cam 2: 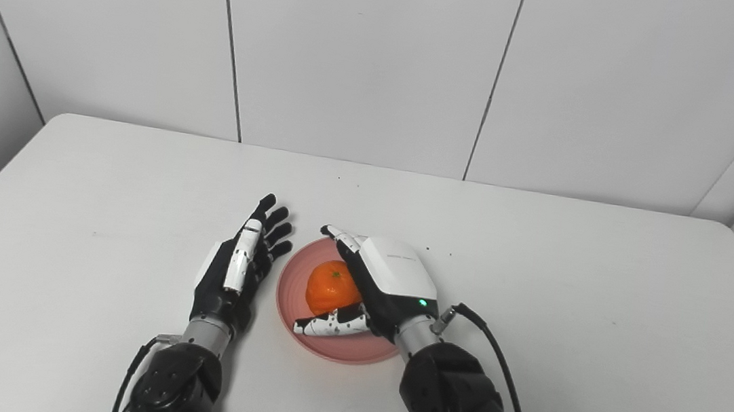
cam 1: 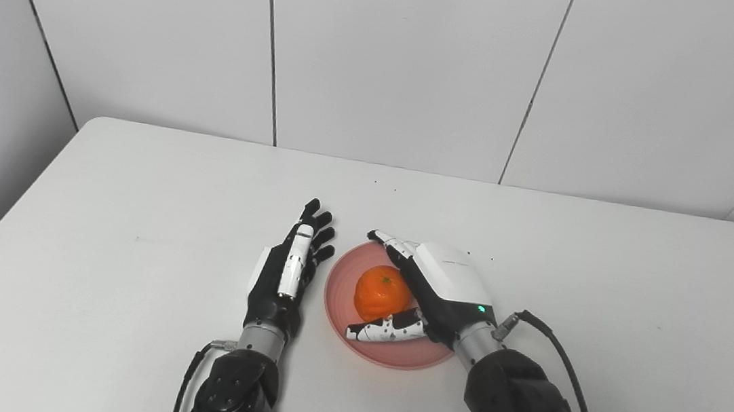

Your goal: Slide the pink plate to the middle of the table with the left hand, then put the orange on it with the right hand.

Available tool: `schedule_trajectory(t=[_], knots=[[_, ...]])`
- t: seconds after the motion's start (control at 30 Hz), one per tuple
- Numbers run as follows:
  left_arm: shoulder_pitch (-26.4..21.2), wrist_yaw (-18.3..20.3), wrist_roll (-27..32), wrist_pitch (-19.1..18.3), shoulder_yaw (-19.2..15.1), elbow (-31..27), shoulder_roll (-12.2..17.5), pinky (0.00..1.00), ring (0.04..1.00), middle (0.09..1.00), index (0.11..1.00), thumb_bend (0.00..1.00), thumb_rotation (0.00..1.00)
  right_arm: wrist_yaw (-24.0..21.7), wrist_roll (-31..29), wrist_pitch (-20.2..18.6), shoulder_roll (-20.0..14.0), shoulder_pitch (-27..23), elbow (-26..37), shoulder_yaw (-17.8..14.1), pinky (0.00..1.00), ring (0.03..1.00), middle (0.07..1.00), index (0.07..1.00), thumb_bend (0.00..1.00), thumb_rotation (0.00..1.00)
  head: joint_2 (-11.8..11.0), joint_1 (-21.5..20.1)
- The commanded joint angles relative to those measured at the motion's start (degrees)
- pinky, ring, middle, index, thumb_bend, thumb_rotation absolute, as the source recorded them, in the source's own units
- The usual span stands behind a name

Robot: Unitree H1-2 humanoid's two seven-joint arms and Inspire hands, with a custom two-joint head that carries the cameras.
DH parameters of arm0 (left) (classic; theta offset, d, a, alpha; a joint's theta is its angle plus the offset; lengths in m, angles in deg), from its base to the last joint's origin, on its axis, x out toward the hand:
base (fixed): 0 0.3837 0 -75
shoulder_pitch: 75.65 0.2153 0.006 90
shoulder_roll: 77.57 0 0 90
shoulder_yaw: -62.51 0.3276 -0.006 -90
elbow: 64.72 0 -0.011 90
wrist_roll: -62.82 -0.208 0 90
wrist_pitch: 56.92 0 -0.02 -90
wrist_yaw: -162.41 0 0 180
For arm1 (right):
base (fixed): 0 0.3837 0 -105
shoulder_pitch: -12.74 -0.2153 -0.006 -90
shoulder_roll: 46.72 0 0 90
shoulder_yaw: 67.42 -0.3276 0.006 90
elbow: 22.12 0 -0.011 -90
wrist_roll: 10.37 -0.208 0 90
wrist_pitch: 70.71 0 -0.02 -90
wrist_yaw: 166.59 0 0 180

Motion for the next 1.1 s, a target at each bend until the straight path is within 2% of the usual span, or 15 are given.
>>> schedule_trajectory(t=[0.0,0.37,0.57,0.7,0.9,1.0,1.07], knots=[[-0.96,0.14,0.21,1.25,0.00,-1.44,-0.40,0.90,0.927,0.941,0.940,0.37,1.00,0.27,-0.35,1.63,-0.41,-1.65,1.91,-1.22,0.88,0.903,0.914,0.921,0.99,0.48,-0.02,0.04],[-0.82,0.49,0.70,1.21,-0.13,-1.55,-0.03,0.90,0.925,0.942,0.942,0.37,1.00,2.61,-4.18,4.14,-1.13,-1.91,4.08,-5.02,0.89,0.902,0.921,0.936,1.00,0.58,-0.26,-1.00],[-0.71,0.86,1.66,1.00,-0.47,-1.66,0.22,0.91,0.927,0.939,0.939,0.37,1.00,5.27,-9.47,2.93,0.32,-0.75,10.05,-12.14,0.81,0.891,0.927,0.943,1.00,0.62,-0.44,-1.79],[-0.77,1.14,2.06,0.95,-0.61,-1.68,0.34,0.92,0.930,0.944,0.946,0.37,1.00,5.63,-11.75,0.74,1.01,0.56,13.33,-16.00,0.81,0.895,0.935,0.941,1.00,0.65,-0.46,-2.03],[-0.82,1.42,2.33,0.97,-0.68,-1.48,0.63,0.92,0.929,0.942,0.943,0.38,1.00,8.58,-14.57,2.24,1.32,4.09,12.78,-20.49,0.81,0.885,0.919,0.929,0.93,0.80,-0.45,-2.00],[-0.81,1.51,2.37,1.12,-0.57,-1.52,0.90,0.92,0.929,0.942,0.943,0.38,1.00,9.86,-15.57,1.77,1.80,5.87,12.32,-21.81,0.83,0.901,0.930,0.927,0.88,0.95,-0.53,-2.27],[-0.74,1.67,2.55,0.96,-0.52,-1.75,1.09,0.93,0.929,0.942,0.943,0.37,1.00,10.48,-17.99,1.74,2.60,7.37,12.01,-23.31,0.84,0.909,0.935,0.928,0.86,0.98,-0.58,-2.41]])
